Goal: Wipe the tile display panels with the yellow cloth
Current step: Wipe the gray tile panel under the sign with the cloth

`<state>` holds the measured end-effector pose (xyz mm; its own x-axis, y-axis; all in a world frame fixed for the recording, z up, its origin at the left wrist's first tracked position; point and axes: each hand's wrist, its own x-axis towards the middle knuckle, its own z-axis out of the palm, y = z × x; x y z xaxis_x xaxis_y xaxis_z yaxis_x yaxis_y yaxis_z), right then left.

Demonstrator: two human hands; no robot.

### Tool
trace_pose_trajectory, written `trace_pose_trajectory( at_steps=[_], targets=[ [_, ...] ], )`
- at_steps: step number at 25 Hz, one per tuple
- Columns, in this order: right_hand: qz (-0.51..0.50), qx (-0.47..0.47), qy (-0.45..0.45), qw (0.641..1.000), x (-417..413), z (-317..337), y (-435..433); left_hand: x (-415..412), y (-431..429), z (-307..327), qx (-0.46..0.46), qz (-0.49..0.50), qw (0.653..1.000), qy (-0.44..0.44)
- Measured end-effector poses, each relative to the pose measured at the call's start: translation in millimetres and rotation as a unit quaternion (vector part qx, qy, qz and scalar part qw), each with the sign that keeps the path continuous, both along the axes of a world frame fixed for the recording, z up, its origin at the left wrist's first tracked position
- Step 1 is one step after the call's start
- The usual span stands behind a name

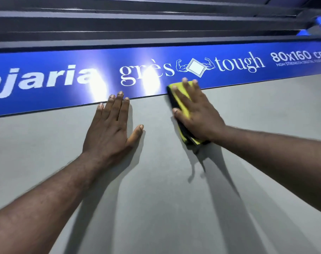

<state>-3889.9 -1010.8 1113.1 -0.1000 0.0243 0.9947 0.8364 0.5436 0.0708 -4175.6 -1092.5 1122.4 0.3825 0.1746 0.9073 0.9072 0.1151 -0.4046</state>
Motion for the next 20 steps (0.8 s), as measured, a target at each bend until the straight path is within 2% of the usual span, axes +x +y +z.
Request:
trace_pose_trajectory(
  at_steps=[1,2,3,5,6,7,9,10,11,13,14,16,17,18,20],
  targets=[
    [-0.024,0.045,-0.105,0.993,11.2,-2.7,4.7,10.6,4.2,2.0,0.001,-0.006,1.0,-0.005],
    [-0.044,0.085,-0.165,0.982,24.9,-0.9,9.6,21.3,7.9,3.4,0.0,-0.017,1.0,-0.013],
    [-0.042,0.083,-0.151,0.984,36.0,4.5,12.9,31.7,11.4,3.6,-0.005,-0.031,0.999,-0.028],
    [0.038,-0.001,0.028,0.999,46.1,13.7,17.3,46.7,19.5,-1.6,-0.005,-0.038,0.997,-0.065],
    [0.066,-0.023,0.071,0.995,46.0,11.9,19.7,50.0,22.6,-4.9,0.006,-0.028,0.997,-0.076],
    [0.07,0.013,0.034,0.997,44.2,6.8,24.0,50.6,23.9,-7.6,0.015,-0.016,0.996,-0.081],
    [0.054,0.106,-0.134,0.984,54.7,-0.7,32.6,50.2,23.7,-8.8,0.026,0.0,0.997,-0.077],
    [0.054,0.119,-0.151,0.98,64.5,3.7,35.1,50.5,23.1,-8.3,0.027,0.006,0.997,-0.072],
    [0.065,0.096,-0.101,0.988,69.6,10.0,34.3,50.8,22.7,-8.3,0.029,0.012,0.997,-0.07],
    [0.095,-0.001,0.058,0.994,67.3,16.1,29.7,52.1,23.9,-9.9,0.033,0.013,0.997,-0.07],
    [0.078,-0.001,0.053,0.996,63.2,13.6,30.7,52.1,24.6,-10.7,0.035,0.011,0.997,-0.07],
    [0.049,0.07,-0.104,0.991,67.2,3.8,35.2,50.9,26.4,-11.3,0.037,0.013,0.997,-0.071],
    [0.054,0.088,-0.15,0.983,75.3,5.2,36.5,50.1,27.0,-11.0,0.037,0.013,0.997,-0.069],
    [0.059,0.08,-0.127,0.987,80.6,9.4,34.9,49.4,27.2,-10.1,0.037,0.011,0.997,-0.066],
    [0.095,0.01,0.052,0.994,77.0,15.8,30.6,48.0,27.7,-9.3,0.04,0.005,0.997,-0.061]
  ],
)
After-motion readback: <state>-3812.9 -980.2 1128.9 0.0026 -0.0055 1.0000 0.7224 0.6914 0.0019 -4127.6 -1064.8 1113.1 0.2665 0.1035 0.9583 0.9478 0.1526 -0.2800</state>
